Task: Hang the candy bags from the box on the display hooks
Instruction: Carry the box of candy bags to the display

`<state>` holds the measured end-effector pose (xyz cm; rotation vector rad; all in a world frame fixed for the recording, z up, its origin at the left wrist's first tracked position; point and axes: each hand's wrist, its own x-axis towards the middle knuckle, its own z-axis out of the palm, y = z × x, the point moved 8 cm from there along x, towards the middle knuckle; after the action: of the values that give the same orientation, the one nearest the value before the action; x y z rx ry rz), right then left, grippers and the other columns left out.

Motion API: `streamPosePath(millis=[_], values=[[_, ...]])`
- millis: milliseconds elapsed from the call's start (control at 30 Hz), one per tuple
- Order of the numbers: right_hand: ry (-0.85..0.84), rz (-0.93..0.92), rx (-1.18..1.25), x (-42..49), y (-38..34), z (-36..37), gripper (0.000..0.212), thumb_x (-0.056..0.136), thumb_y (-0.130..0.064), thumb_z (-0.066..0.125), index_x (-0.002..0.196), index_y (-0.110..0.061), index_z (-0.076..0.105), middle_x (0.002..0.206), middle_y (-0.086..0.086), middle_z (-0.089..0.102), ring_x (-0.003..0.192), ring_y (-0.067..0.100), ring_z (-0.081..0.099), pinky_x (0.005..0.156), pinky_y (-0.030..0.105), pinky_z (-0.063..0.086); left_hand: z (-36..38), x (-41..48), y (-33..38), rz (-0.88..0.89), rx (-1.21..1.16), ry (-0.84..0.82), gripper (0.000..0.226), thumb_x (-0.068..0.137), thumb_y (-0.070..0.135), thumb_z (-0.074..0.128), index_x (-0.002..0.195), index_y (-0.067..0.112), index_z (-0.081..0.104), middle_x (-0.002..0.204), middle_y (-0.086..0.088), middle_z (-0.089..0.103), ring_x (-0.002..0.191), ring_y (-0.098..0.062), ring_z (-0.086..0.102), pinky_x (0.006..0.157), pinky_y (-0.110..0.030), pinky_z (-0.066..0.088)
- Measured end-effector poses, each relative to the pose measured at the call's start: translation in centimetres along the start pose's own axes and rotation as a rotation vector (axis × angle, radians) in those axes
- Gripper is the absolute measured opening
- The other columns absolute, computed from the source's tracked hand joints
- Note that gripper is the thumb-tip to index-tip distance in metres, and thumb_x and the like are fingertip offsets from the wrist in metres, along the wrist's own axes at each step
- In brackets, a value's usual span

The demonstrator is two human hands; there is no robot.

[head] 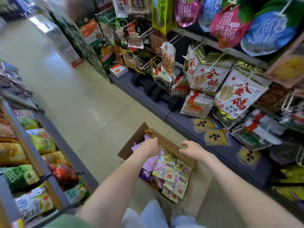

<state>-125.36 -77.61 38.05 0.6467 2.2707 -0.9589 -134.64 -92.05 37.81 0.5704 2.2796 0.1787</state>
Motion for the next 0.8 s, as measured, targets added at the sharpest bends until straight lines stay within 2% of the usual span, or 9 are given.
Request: streamPosePath(millis=[100,167,267,367,500,600,700,800], values=[[0.012,0.042,0.028,0.4,1.6,-0.7,0.05,0.095,-0.022,0.051,0.141,-0.008,0.039,0.146,0.009,0.04,0.131,0.021,0.041,0.104,0.028,0.034,0.8,0.6,2.2,0.083,0.083,-0.068,0.038,0.101,0.022,0.038,0.132,0.0,0.04,0.12,-0.02,0.059,0.107,-0.034,0.058,0.08,-0.038,0.045],[0.003,0.072,0.04,1.0,1.8,-0.6,0.051,0.094,-0.022,0.052,0.141,-0.007,0.039,0.145,0.01,0.041,0.13,0.022,0.043,0.102,0.028,0.036,0.6,1.2,2.6,0.124,0.121,-0.076,0.037,0.101,0.024,0.04,0.131,0.003,0.042,0.123,-0.019,0.057,0.11,-0.033,0.056,0.085,-0.037,0.045],[-0.023,0.093,0.06,2.7,0.6,-0.4,0.053,0.093,-0.025,0.052,0.142,-0.008,0.038,0.146,0.009,0.041,0.13,0.022,0.043,0.103,0.029,0.035,-0.4,2.7,1.9,0.175,0.175,-0.129,0.037,0.101,0.025,0.039,0.13,0.001,0.041,0.121,-0.019,0.058,0.107,-0.033,0.057,0.082,-0.038,0.045],[-0.021,0.126,0.095,5.5,-1.9,-0.3,0.054,0.093,-0.027,0.052,0.142,-0.009,0.037,0.146,0.008,0.04,0.13,0.022,0.043,0.102,0.029,0.035,-3.2,5.1,-0.3,0.213,0.218,-0.115,0.038,0.101,0.025,0.039,0.131,0.002,0.042,0.123,-0.019,0.057,0.112,-0.034,0.054,0.085,-0.038,0.043],[0.034,0.219,0.236,9.8,-5.7,-0.1,0.051,0.094,-0.026,0.053,0.14,-0.008,0.04,0.143,0.008,0.044,0.124,0.021,0.048,0.092,0.023,0.036,-7.5,10.4,-4.5,0.261,0.263,-0.148,0.039,0.099,0.026,0.04,0.131,0.005,0.044,0.126,-0.018,0.056,0.114,-0.035,0.053,0.09,-0.04,0.046],[0.104,0.329,0.386,12.0,-7.8,0.4,0.053,0.093,-0.027,0.055,0.14,-0.009,0.04,0.143,0.008,0.045,0.121,0.021,0.049,0.094,0.025,0.037,-11.6,14.2,-6.9,0.299,0.316,-0.156,0.038,0.099,0.025,0.04,0.13,0.006,0.046,0.125,-0.019,0.058,0.112,-0.035,0.055,0.089,-0.039,0.047],[0.13,0.41,0.48,13.0,-9.8,0.9,0.052,0.093,-0.029,0.055,0.14,-0.01,0.041,0.14,0.006,0.046,0.116,0.022,0.052,0.087,0.026,0.04,-15.0,16.4,-8.0,0.35,0.381,-0.173,0.041,0.1,0.023,0.039,0.136,0.005,0.041,0.129,-0.02,0.055,0.118,-0.035,0.053,0.092,-0.036,0.045],[0.19,0.461,0.579,13.0,-10.7,1.1,0.051,0.093,-0.03,0.056,0.139,-0.012,0.042,0.141,0.006,0.045,0.119,0.022,0.05,0.089,0.026,0.039,-16.3,17.6,-7.5,0.406,0.46,-0.197,0.043,0.1,0.024,0.04,0.138,0.005,0.039,0.133,-0.02,0.053,0.121,-0.035,0.051,0.096,-0.037,0.044]])
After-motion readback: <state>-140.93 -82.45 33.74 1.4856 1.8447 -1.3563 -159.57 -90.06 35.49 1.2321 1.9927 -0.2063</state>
